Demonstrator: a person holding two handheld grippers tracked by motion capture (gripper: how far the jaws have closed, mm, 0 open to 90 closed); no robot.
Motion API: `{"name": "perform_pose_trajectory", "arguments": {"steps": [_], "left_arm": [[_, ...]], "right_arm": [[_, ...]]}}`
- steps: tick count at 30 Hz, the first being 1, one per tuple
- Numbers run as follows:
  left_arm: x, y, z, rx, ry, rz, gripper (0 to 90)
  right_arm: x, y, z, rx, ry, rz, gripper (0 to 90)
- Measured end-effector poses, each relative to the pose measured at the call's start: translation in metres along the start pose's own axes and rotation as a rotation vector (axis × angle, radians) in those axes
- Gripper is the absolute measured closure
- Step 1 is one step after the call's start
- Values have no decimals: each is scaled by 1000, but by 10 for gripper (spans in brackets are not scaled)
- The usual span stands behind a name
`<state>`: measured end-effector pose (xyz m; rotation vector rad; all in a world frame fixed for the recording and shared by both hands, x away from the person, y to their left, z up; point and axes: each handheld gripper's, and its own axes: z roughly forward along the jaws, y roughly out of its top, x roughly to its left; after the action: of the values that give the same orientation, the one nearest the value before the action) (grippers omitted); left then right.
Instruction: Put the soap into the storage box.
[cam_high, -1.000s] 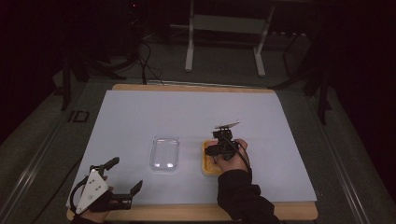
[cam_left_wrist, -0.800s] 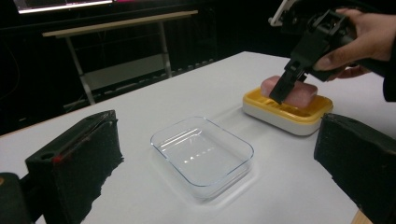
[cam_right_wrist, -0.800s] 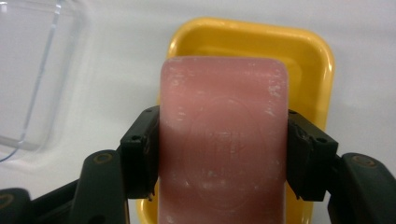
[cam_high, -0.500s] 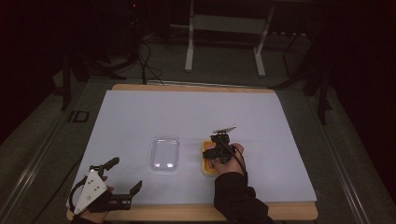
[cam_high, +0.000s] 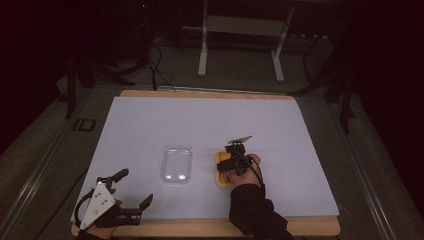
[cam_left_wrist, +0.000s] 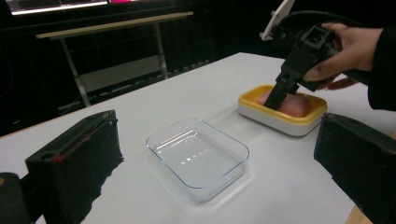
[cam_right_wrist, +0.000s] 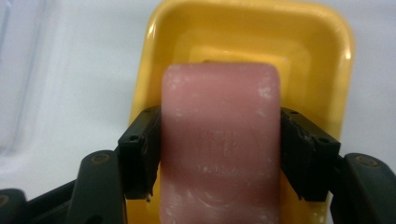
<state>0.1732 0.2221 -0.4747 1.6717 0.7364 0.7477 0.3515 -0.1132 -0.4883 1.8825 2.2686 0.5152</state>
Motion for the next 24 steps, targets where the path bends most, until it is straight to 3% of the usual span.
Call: {"name": "perform_pose_trajectory", "arguments": {"steps": [5,14,18,20,22,24], "left_arm": [[0,0,0,-3,-1,1,10],[1,0,1,2,-3,-2,10],[1,0,1,8,-4,4,10],[1,-1,1,11,-3,5,10],[1,-1,2,11,-6,4,10],[1,-1,2,11,-6,3,10]], "right_arm": [[2,7,-15,-41,-13,-35,359],[-2,15,-28,-26,-28,-147,344],[-3,17,-34,-30,-3,-174,334],[-4,19,-40,-38,9,-222,291],[-9,21,-43,-43,55,-215,260],[-14,23,-44,-31,109,-241,167]]}}
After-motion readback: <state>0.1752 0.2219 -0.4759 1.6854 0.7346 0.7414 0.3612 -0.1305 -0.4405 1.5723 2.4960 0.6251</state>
